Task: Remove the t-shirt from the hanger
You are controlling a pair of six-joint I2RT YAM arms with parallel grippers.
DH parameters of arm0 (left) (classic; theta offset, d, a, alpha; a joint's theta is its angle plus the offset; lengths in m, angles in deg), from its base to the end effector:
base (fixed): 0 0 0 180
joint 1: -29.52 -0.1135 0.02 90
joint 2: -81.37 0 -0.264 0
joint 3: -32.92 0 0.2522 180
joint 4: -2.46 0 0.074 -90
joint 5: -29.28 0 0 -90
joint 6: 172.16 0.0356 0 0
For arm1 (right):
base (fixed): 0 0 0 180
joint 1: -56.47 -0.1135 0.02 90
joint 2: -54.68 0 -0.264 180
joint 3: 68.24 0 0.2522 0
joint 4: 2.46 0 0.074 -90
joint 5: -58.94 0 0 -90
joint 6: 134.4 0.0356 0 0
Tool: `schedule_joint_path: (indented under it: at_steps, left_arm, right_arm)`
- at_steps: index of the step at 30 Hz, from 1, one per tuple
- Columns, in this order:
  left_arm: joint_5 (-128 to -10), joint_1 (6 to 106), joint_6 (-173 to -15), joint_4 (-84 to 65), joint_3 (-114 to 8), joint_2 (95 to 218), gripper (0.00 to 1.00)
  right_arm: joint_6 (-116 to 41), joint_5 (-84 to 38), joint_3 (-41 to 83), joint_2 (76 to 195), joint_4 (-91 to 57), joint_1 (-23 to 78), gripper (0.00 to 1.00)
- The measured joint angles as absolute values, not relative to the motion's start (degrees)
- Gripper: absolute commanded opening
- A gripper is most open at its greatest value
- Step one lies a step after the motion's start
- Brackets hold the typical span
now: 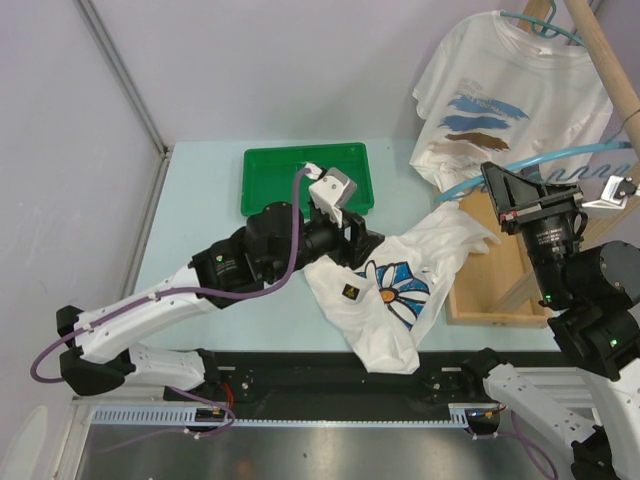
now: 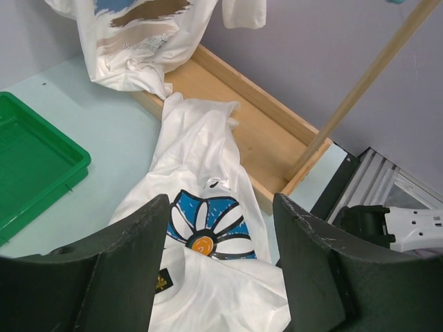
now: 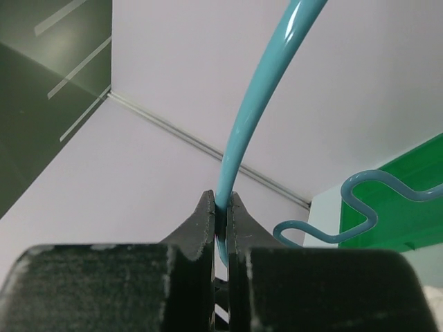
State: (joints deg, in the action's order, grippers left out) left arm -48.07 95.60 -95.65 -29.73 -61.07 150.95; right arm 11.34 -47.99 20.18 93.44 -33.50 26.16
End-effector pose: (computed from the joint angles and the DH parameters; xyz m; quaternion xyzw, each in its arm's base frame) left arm 0.1147 -0.2393 0.4504 0.2668 0.7035 -0.3544 0.5553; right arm 0.0741 0.0313 0.5055 0.2436 0.5366 0.4853 0.6459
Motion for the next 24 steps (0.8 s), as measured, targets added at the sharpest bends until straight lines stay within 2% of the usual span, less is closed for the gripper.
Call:
schedule_joint_path:
  at_steps: [8, 15, 17, 18, 20, 21, 23, 24]
  left_arm:
    - [-49.8, 95.5, -97.2, -30.4, -61.2, 154.8, 0.75]
    - [-50.3, 95.5, -99.1, -34.2, -61.4, 159.7, 0.78]
    - [-50.3, 95.5, -99.7, -35.3, -61.4, 160.7, 0.79]
    - [-50.3, 95.5, -99.9, -35.6, -61.4, 161.0, 0.79]
    - [-50.3, 95.5, -100.4, -36.1, -61.4, 161.7, 0.81]
    - [-50.2, 95.5, -100.7, -36.2, -61.4, 162.0, 0.84]
    - [-50.2, 95.5, -101.2, -36.4, -61.4, 162.8, 0.87]
    - [-50.2, 95.5, -101.5, -36.5, -61.4, 163.2, 0.98]
  right_arm:
    - [14.3, -53.7, 19.8, 90.5, -38.8, 26.2, 0.00]
    - [15.8, -53.9, 17.3, 87.7, -40.8, 26.2, 0.02]
    - [16.2, -53.5, 16.5, 86.8, -41.8, 26.2, 0.08]
    - [16.2, -53.4, 16.3, 86.5, -42.3, 26.2, 0.20]
    - [16.2, -53.0, 16.0, 85.9, -42.9, 26.1, 0.36]
    - [16.2, -52.9, 16.0, 85.7, -43.3, 26.1, 0.49]
    - [15.7, -52.6, 16.0, 85.1, -44.0, 26.2, 0.61]
    - [15.5, -52.6, 16.0, 84.9, -44.5, 26.2, 0.73]
